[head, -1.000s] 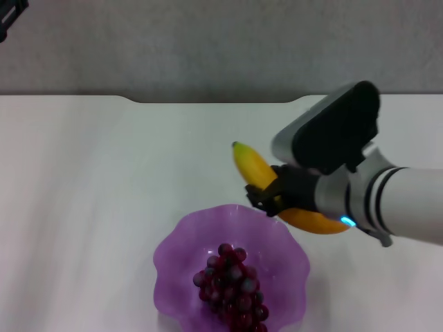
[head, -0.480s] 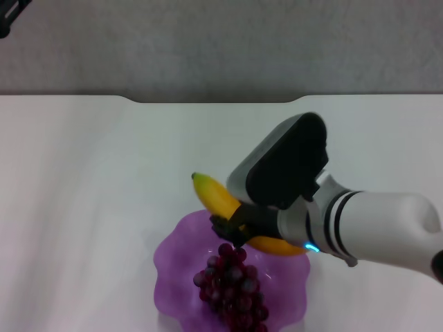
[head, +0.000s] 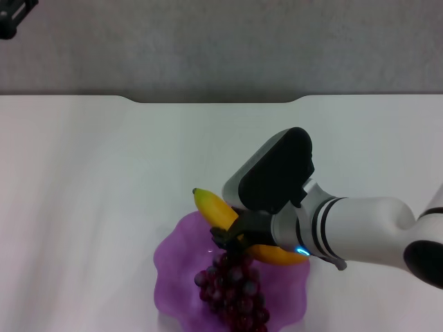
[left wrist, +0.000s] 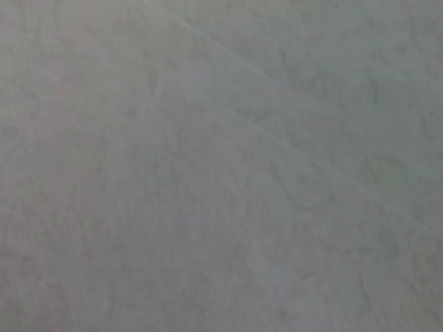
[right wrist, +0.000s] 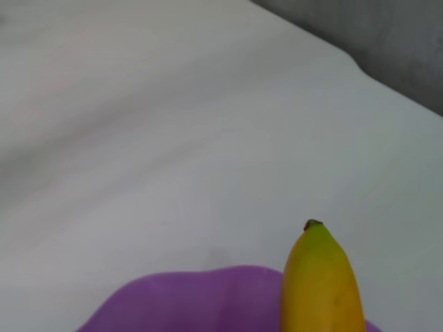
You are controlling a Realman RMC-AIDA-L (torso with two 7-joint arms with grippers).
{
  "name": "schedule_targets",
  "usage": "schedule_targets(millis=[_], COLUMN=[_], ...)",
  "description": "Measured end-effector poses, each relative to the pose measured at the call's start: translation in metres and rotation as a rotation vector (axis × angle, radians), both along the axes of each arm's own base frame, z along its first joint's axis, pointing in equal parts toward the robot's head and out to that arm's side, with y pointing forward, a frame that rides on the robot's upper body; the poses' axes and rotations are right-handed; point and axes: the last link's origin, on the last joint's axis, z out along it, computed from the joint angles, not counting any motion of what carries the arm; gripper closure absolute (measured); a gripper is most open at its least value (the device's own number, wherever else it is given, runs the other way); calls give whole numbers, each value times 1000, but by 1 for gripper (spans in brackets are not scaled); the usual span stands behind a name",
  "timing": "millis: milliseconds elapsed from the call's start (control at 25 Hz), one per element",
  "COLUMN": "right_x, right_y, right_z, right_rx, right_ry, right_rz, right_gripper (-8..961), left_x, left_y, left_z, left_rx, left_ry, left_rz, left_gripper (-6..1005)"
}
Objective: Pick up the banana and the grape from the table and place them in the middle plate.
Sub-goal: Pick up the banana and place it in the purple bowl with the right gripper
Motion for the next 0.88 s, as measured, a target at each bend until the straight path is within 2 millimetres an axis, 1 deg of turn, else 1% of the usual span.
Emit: schedule_targets(millis=[400, 560, 880], right_x=[6, 4, 9], right_y=[6, 7, 8], right_z=[-6, -6, -6], right_rx=[-12, -7, -5], right_ry=[-5, 11, 2], right_rz=[-27, -26, -35], right_gripper=[450, 450, 451], left_x=[4, 4, 6], left_y=[0, -1, -1], left_z=[-1, -2, -2], left_rx=[1, 4, 7], left_ry=[4, 7, 13], left_rz=[-11, -9, -12], left_gripper=[136, 136, 137])
